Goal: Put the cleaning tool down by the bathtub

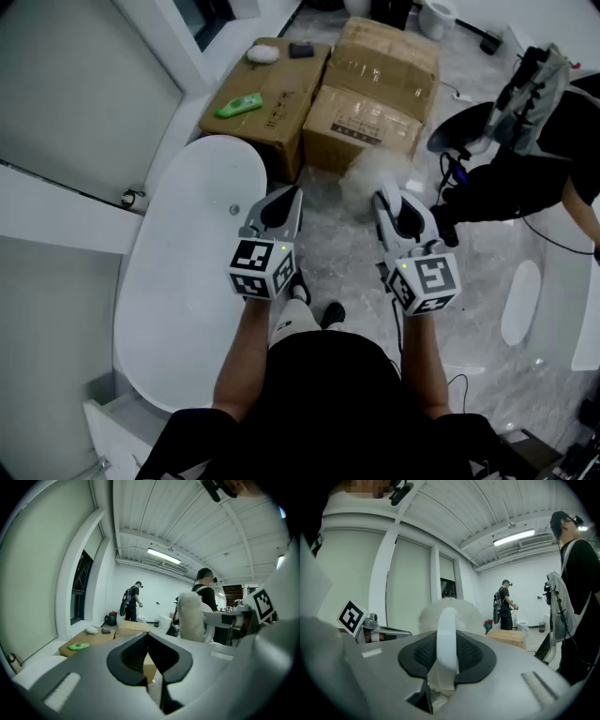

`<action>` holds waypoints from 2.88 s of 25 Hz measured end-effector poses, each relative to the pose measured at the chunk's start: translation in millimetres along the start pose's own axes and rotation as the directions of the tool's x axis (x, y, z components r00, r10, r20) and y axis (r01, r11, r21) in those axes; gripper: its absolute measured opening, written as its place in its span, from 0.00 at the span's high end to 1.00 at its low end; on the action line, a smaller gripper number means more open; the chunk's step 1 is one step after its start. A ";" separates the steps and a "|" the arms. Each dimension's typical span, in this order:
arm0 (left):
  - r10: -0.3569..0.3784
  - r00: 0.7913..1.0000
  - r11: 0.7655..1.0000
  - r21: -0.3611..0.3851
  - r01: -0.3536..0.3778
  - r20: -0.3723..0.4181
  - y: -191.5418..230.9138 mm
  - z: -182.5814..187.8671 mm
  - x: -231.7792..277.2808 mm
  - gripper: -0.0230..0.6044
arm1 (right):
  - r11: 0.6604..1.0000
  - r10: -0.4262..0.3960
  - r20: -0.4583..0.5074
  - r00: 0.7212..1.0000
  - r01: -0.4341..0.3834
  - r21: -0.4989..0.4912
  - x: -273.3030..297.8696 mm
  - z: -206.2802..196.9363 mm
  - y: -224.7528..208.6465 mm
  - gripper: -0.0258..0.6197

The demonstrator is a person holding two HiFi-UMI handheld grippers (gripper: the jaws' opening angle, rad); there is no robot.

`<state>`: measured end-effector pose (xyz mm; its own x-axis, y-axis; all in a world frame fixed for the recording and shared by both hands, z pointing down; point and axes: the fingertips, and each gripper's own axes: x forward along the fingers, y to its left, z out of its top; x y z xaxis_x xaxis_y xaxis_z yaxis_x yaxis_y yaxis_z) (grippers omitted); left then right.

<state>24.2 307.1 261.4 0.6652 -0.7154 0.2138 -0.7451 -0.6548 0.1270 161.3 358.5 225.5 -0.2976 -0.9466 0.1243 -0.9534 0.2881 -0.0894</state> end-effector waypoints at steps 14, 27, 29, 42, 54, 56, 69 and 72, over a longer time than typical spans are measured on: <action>-0.017 0.999 1.000 0.016 0.016 0.045 -36.4 9.6 -75.5 0.97 | 0.998 0.060 0.039 0.997 -0.061 0.014 -66.6 9.7 52.3 0.81; -0.013 1.000 1.000 -0.001 0.013 0.024 -10.2 1.3 -66.9 0.97 | 0.997 0.069 0.018 0.997 -0.070 0.045 -43.2 -2.3 58.0 0.81; -0.022 1.000 1.000 -0.004 0.022 0.020 -1.4 3.9 -59.5 0.97 | 0.997 0.068 0.012 0.998 -0.068 0.039 -31.7 -0.2 58.7 0.81; -0.022 1.000 0.999 -0.025 0.022 0.008 81.1 22.3 0.5 0.97 | 0.999 0.054 -0.006 0.999 -0.053 0.011 60.5 20.0 46.6 0.81; -0.062 0.998 0.998 -0.025 0.062 0.010 141.6 42.8 51.9 0.97 | 0.999 0.044 0.002 0.999 -0.044 -0.011 138.2 39.1 43.5 0.81; -0.069 0.998 0.997 -0.021 0.069 0.012 150.6 46.2 58.5 0.97 | 0.999 0.036 0.005 0.999 -0.036 -0.013 148.9 41.1 43.0 0.81; -0.112 0.994 0.993 -0.022 0.112 0.003 196.1 46.6 82.5 0.97 | 1.000 0.003 -0.007 1.000 -0.003 -0.024 198.8 39.9 56.1 0.81; -0.118 0.993 0.992 -0.047 0.118 -0.010 200.3 41.6 88.7 0.97 | 0.998 -0.018 -0.018 1.000 0.017 -0.055 199.2 37.5 54.1 0.81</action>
<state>-63.9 102.4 265.5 0.7480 -0.6306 0.2068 -0.6632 -0.7222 0.1965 52.3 180.1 208.3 -0.2809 -0.9490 0.1432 -0.9597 0.2791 -0.0329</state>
